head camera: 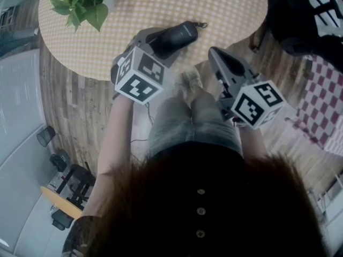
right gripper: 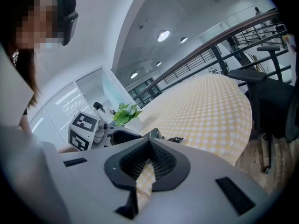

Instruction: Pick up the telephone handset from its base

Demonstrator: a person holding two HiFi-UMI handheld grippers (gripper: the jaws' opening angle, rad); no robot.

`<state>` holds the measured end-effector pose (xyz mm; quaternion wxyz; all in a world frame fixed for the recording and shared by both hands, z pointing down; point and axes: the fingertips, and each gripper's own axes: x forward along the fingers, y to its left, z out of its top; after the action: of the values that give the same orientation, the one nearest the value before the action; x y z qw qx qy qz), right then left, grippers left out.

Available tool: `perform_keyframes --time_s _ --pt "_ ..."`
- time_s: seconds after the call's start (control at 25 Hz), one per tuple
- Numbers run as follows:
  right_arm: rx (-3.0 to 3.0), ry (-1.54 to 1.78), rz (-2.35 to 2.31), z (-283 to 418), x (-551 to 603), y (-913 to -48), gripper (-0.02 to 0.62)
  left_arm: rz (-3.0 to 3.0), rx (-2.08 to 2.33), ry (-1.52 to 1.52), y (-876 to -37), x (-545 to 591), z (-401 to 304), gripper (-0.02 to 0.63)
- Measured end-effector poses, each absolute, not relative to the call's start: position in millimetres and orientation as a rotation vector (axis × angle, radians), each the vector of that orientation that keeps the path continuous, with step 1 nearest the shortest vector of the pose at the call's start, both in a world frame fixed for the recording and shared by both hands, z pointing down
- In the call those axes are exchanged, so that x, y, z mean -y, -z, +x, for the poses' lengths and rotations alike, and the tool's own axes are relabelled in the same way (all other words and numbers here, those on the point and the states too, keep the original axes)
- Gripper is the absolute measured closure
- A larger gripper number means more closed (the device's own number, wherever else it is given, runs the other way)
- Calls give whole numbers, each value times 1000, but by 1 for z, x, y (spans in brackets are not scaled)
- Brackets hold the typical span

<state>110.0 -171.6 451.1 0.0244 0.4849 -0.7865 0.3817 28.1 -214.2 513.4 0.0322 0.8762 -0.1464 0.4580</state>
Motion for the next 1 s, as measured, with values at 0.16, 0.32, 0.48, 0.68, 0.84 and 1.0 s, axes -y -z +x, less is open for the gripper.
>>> perform_keyframes --time_s 0.16,0.32,0.48,0.68,0.84,1.0 --pt "2445 -1158 1493 110 173 -444 586 2739 481 -1341 -497 218 33 353" --pt "2476 -1122 1478 108 179 -431 586 2776 525 -1199 -474 222 36 353" --pt "2512 -1091 1460 105 189 -418 586 2775 586 -960 -448 228 35 353" --pt "2560 -1042 1419 100 201 -400 586 2749 688 -721 -418 234 25 354" --pt "2600 -1004 1394 96 209 -386 586 2727 757 -558 -397 237 17 353" --pt "2635 -961 1370 89 217 -375 586 2689 792 -417 -381 239 7 353"
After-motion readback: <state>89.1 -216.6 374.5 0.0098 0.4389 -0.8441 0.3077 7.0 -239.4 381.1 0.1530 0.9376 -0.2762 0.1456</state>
